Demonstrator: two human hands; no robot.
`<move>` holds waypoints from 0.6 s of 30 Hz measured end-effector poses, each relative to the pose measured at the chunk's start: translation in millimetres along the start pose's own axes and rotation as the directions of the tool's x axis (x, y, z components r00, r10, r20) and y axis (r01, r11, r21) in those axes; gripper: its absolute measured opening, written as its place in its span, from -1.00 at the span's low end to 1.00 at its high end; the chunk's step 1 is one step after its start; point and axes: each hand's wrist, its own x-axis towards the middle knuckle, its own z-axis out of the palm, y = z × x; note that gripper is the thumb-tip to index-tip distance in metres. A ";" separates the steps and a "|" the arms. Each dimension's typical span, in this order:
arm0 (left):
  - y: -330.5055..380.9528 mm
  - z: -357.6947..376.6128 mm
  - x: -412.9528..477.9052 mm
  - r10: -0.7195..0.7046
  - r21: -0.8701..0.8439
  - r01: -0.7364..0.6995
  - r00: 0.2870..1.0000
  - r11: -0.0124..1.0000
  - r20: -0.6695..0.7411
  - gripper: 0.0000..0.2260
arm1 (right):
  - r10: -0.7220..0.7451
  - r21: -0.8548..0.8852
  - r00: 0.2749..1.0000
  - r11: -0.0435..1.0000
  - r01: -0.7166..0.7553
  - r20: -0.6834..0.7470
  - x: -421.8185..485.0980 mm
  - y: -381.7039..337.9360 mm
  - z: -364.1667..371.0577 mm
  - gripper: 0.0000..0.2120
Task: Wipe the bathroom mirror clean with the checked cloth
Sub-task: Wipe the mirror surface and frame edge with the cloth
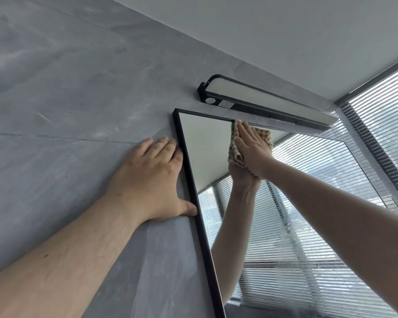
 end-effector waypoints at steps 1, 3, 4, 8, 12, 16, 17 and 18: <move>0.1 -0.3 -0.2 0.001 -0.005 -0.001 1.000 1.000 0.004 0.15 | -0.020 -0.008 1.000 1.000 0.021 0.004 -8.5 -2.4 1.4 -0.49; 0.2 -0.9 -1.0 0.002 -0.009 -0.001 1.000 1.000 0.010 0.15 | -0.060 -0.024 0.998 0.998 0.060 0.011 -27.8 -6.6 5.9 -0.49; 0.3 -1.0 -1.1 0.002 -0.009 -0.002 1.000 1.000 0.010 0.14 | -0.082 -0.034 0.997 0.996 0.082 0.017 -39.0 -8.8 9.2 -0.50; 0.0 -0.9 -1.3 0.004 -0.017 -0.004 1.000 1.000 0.015 0.14 | -0.226 -0.038 0.973 0.973 0.228 0.053 -93.4 -22.6 22.1 -0.45; -0.2 -1.2 -1.8 0.004 -0.029 -0.003 1.000 1.000 0.011 0.14 | -0.390 -0.090 0.918 0.914 0.396 0.078 -155.1 -27.7 31.6 -0.43; 0.5 -2.1 -3.2 0.004 -0.027 -0.004 1.000 1.000 0.004 0.14 | -0.454 -0.069 0.881 0.882 0.466 0.134 -184.4 -25.8 35.7 -0.44; 0.5 -2.2 -3.3 0.007 -0.026 -0.007 1.000 1.000 0.003 0.14 | -0.458 -0.070 0.879 0.880 0.469 0.134 -182.0 -27.4 35.0 -0.44; 0.2 -2.2 -3.3 0.008 -0.028 -0.008 1.000 1.000 0.000 0.14 | -0.454 -0.075 0.881 0.882 0.466 0.131 -176.8 -30.6 33.7 -0.44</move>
